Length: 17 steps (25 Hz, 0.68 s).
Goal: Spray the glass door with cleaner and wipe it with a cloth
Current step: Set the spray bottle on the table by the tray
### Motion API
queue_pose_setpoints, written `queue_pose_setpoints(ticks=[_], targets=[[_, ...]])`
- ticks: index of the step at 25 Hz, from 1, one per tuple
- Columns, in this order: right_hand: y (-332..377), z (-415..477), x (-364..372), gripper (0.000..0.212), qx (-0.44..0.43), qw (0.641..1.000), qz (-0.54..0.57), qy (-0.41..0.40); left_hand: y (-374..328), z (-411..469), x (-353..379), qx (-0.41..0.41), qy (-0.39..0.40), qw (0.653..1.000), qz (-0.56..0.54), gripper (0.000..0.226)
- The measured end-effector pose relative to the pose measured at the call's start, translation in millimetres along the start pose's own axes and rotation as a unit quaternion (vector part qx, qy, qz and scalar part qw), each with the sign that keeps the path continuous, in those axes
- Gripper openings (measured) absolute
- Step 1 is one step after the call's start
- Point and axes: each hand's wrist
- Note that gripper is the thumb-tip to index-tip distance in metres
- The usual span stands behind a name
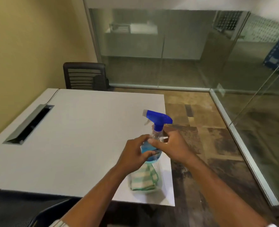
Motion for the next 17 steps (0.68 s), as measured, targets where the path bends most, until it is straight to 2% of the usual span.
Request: queue_pose_setpoints(ticks=[8,13,17], targets=[[12,106,74,0.029,0.033,0.998,-0.054,0.01,91,56,-47,-0.022,-0.059,0.998,0.004,0.046],[-17,161,103,0.022,0.062,0.996,-0.063,0.021,148,83,-46,-0.056,-0.06,0.997,-0.003,0.043],[-44,190,118,0.026,0.077,0.993,-0.08,0.034,181,97,-36,-0.088,-0.052,0.995,0.003,0.039]])
Point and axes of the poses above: each hand's wrist, its own z-axis towards the middle knuckle, its own x-axis out of the palm, y = z × x, and after that the axes turned 8 degrees about x, right-handed
